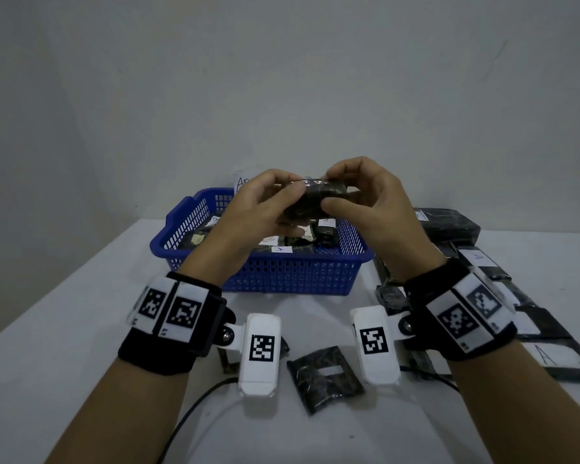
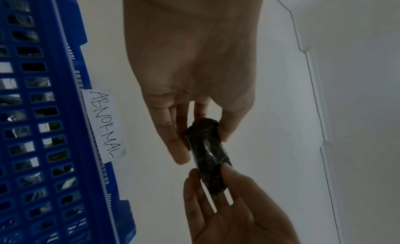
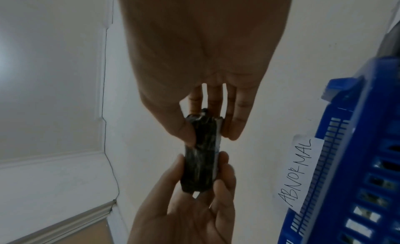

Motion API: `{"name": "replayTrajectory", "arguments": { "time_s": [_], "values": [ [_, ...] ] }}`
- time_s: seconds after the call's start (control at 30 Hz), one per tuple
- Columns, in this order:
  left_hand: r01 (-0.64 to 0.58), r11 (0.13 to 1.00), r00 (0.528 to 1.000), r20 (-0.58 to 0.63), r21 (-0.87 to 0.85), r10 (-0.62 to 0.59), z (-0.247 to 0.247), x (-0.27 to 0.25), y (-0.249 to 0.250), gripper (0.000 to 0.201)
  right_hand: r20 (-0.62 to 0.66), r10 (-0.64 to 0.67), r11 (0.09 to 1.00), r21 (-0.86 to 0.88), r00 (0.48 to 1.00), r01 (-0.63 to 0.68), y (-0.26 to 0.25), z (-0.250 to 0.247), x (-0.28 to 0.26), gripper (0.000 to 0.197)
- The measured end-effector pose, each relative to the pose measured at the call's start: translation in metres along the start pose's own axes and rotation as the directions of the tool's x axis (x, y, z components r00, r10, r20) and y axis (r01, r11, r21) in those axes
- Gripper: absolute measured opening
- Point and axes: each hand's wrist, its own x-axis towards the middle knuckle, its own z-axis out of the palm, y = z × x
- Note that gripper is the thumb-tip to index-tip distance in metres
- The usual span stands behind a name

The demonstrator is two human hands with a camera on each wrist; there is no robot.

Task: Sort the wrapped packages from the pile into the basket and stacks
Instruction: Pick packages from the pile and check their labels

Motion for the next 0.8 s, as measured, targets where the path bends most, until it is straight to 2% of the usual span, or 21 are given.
{"name": "replayTrajectory", "arguments": {
  "time_s": [0.07,0.13,0.2,0.37,0.5,0.6,0.7,0.8],
  "values": [
    [-0.044,0.999,0.999,-0.014,0.006,0.044,-0.002,0.001,0.001,0.007,0.033,0.073,0.996,0.04,0.997,-0.074,-0.002,0.0,-0.001,0.034],
    [-0.084,0.996,0.996,0.012,0.022,0.083,-0.003,0.0,-0.001,0.015,0.063,0.169,0.98,0.096,0.984,-0.175,-0.005,0.0,-0.001,0.028],
    [-0.107,0.994,0.994,0.038,0.034,0.106,-0.003,-0.001,-0.001,0.022,0.046,0.21,0.972,0.097,0.977,-0.213,-0.003,0.002,-0.001,0.02],
    [-0.142,0.987,0.99,0.001,0.079,0.143,0.003,0.0,-0.005,0.032,-0.072,0.075,0.997,-0.026,0.995,-0.077,0.009,0.009,-0.001,0.015],
    [-0.061,0.998,0.998,-0.007,0.032,0.061,0.0,0.001,-0.003,0.015,-0.02,0.031,0.999,-0.012,0.999,-0.031,0.006,0.004,-0.001,0.023],
    [-0.065,0.997,0.996,-0.059,0.046,0.068,-0.004,0.004,-0.005,0.012,0.038,0.077,0.997,0.028,0.996,-0.078,0.003,0.003,-0.002,0.029],
    [-0.1,0.991,0.994,-0.04,0.085,0.104,-0.007,0.003,-0.004,0.015,0.067,0.18,0.979,0.084,0.981,-0.186,0.002,0.003,-0.001,0.024],
    [-0.126,0.983,0.992,-0.011,0.13,0.129,-0.006,0.001,-0.003,0.019,0.03,0.16,0.986,0.051,0.987,-0.161,0.006,0.004,-0.001,0.015]
  ]
}}
